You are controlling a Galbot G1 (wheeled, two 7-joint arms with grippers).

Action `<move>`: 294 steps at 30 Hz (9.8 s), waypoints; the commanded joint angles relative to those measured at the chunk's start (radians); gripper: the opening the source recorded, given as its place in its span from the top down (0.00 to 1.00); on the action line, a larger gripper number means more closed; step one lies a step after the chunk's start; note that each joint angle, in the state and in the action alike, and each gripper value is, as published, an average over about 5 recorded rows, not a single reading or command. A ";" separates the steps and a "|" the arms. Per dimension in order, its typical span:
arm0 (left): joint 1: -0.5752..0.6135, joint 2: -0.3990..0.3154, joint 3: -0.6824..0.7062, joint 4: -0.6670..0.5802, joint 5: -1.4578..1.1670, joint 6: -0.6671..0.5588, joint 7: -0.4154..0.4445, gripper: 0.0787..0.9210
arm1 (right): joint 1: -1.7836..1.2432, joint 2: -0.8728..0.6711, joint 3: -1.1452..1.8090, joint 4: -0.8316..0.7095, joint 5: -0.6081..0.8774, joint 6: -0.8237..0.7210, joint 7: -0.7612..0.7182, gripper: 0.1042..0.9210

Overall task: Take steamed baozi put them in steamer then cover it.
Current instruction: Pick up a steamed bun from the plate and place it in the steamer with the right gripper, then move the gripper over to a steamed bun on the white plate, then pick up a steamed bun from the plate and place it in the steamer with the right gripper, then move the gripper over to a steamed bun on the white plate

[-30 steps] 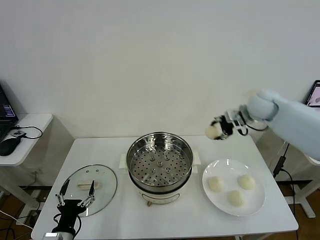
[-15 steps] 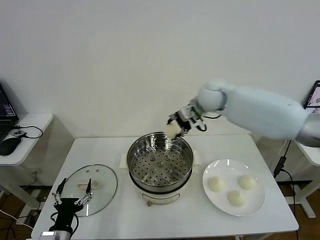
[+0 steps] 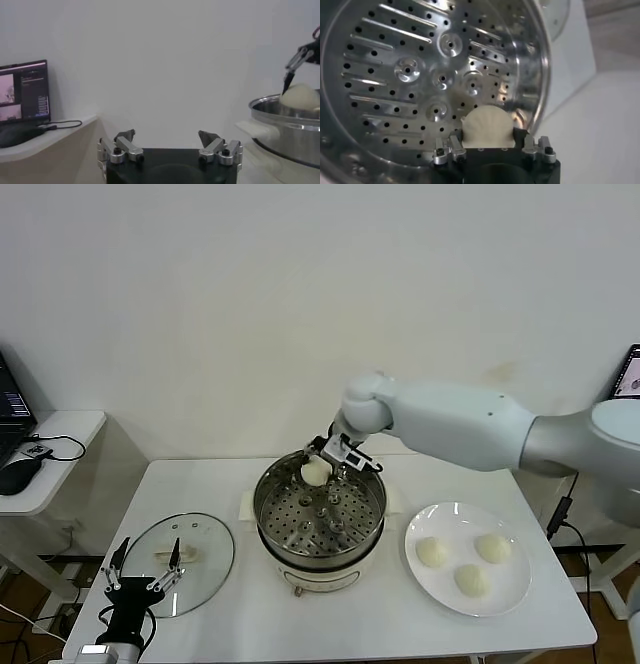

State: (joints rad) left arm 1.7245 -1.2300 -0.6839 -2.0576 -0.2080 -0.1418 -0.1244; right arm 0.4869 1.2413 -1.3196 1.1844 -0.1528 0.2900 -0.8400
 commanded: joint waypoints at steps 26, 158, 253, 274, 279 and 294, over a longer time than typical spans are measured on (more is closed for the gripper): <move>0.001 0.002 -0.001 -0.010 0.000 0.003 0.003 0.12 | 0.188 -0.139 -0.032 0.188 0.314 -0.264 -0.112 0.12; 0.007 0.037 -0.070 -0.016 -0.022 0.002 0.004 0.12 | 0.099 -0.181 0.137 0.342 0.674 -0.903 0.083 0.38; -0.037 0.033 -0.021 0.016 0.003 0.015 0.002 0.12 | -0.749 -0.943 0.601 0.565 0.046 -0.567 -0.075 0.12; -0.026 0.024 -0.034 0.013 0.005 0.014 0.001 0.12 | -0.852 -0.848 0.678 0.474 -0.002 -0.573 -0.083 0.12; -0.022 0.023 -0.036 0.013 0.005 0.013 0.001 0.12 | -0.866 -0.843 0.683 0.464 -0.010 -0.575 -0.088 0.15; -0.021 0.021 -0.035 0.007 0.007 0.012 0.000 0.12 | -0.822 -0.844 0.689 0.463 -0.001 -0.578 -0.103 0.43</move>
State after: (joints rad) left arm 1.7030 -1.2091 -0.7193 -2.0502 -0.2014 -0.1291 -0.1247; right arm -0.3513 0.3945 -0.6386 1.6518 -0.1559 -0.2877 -0.9418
